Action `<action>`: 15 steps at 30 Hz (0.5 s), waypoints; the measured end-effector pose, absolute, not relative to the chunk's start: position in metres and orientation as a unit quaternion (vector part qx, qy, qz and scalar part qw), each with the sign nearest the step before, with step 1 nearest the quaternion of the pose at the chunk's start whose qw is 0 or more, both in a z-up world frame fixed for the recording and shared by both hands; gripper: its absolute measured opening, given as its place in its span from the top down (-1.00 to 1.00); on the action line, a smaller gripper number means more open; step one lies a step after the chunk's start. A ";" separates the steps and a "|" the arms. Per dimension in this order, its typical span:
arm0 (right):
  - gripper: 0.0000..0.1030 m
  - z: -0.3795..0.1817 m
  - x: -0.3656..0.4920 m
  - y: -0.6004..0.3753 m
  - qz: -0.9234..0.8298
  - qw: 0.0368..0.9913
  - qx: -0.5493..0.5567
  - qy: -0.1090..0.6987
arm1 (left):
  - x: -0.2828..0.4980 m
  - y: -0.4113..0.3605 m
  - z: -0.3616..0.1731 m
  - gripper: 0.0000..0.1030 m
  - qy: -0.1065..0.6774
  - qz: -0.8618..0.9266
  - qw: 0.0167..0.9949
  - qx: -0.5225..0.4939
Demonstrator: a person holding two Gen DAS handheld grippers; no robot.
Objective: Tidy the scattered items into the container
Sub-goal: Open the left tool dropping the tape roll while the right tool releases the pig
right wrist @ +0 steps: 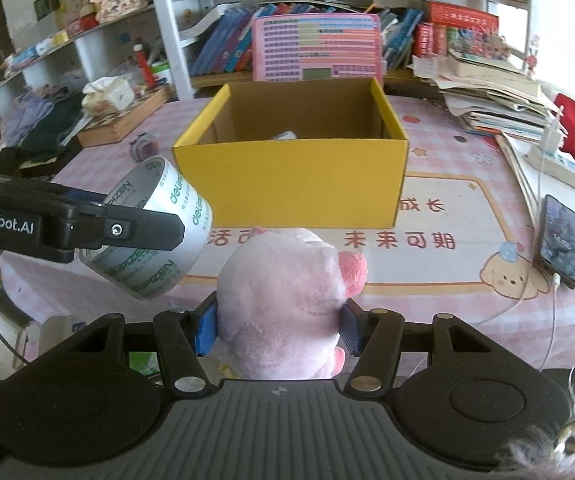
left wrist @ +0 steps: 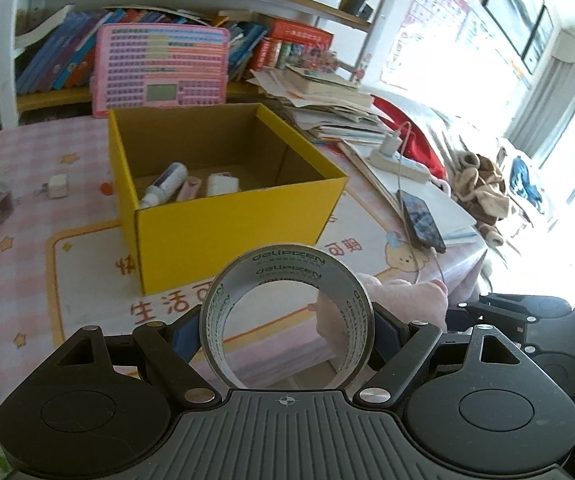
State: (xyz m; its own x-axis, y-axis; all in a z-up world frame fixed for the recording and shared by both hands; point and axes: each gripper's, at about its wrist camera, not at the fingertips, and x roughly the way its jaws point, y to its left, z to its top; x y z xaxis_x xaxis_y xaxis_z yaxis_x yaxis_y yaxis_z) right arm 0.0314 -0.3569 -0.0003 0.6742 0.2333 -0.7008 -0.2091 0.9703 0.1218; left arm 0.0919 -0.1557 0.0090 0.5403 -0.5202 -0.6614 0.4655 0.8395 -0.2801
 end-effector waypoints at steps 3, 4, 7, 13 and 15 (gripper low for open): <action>-0.08 0.000 0.035 -0.361 0.110 0.916 0.020 0.384 | 0.098 -0.161 0.010 -0.65 0.383 -0.290 0.877 -0.028; -0.08 0.001 0.037 -0.362 0.106 0.917 0.021 0.383 | 0.100 -0.162 0.011 -0.65 0.380 -0.293 0.877 -0.025; -0.08 0.004 0.043 -0.367 0.095 0.922 0.026 0.374 | 0.106 -0.165 0.015 -0.65 0.365 -0.300 0.881 -0.014; -0.08 0.023 0.063 -0.377 0.068 0.937 0.023 0.341 | 0.128 -0.171 0.034 -0.65 0.323 -0.312 0.893 0.007; -0.08 0.031 0.071 -0.377 0.065 0.943 0.017 0.327 | 0.138 -0.173 0.041 -0.65 0.308 -0.314 0.898 0.021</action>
